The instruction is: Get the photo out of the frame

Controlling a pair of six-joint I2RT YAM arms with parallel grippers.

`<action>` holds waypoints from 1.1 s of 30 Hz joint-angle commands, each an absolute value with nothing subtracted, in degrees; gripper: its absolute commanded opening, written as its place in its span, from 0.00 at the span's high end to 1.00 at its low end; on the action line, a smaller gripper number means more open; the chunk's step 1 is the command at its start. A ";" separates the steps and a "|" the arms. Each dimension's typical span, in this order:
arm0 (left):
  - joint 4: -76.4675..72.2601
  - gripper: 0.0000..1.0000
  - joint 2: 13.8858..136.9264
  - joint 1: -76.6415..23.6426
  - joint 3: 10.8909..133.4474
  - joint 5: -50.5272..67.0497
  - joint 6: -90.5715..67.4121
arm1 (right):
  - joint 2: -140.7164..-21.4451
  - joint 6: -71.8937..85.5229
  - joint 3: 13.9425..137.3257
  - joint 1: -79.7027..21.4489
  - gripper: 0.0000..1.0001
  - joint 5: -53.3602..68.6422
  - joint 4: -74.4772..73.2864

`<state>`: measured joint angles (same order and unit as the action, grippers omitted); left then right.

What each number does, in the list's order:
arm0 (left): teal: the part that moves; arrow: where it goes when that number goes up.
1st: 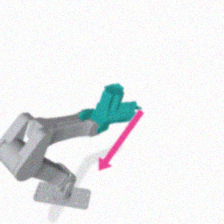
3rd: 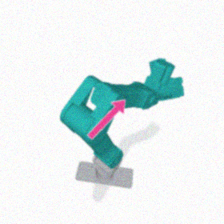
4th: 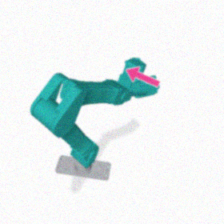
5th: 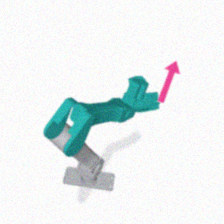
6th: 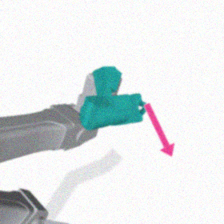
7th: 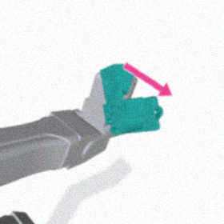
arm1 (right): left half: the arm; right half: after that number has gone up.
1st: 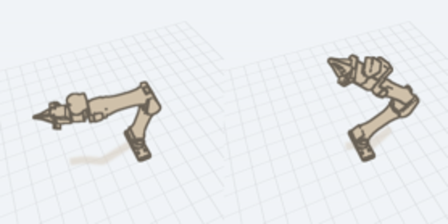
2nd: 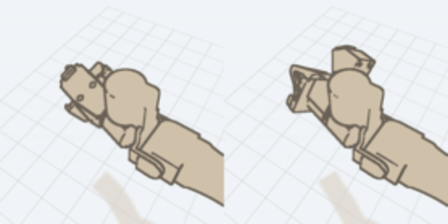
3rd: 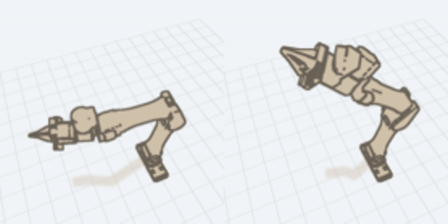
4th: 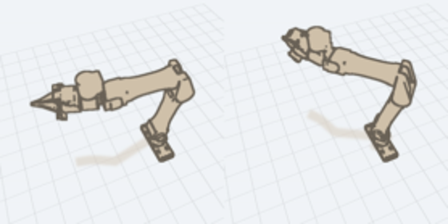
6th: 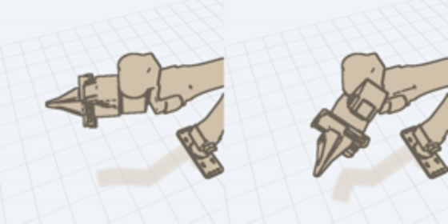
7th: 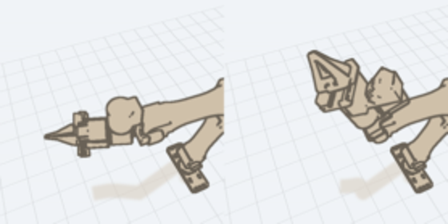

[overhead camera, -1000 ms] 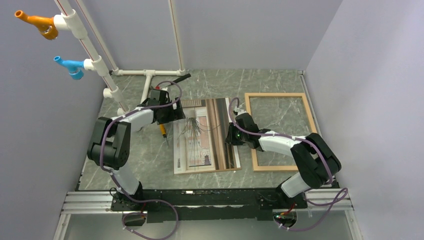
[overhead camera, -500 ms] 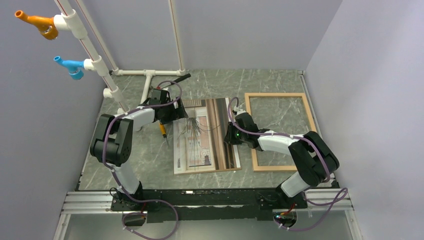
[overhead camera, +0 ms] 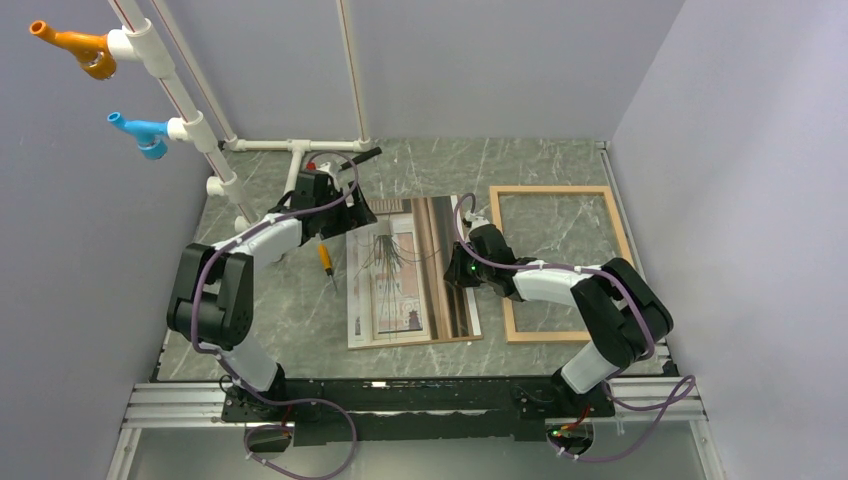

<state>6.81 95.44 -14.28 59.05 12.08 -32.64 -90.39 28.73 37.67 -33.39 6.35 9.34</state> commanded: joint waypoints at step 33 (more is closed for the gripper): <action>7.79 0.01 98.54 -10.89 60.11 16.79 -30.48 | -102.57 26.78 58.56 -22.90 0.46 13.67 -2.18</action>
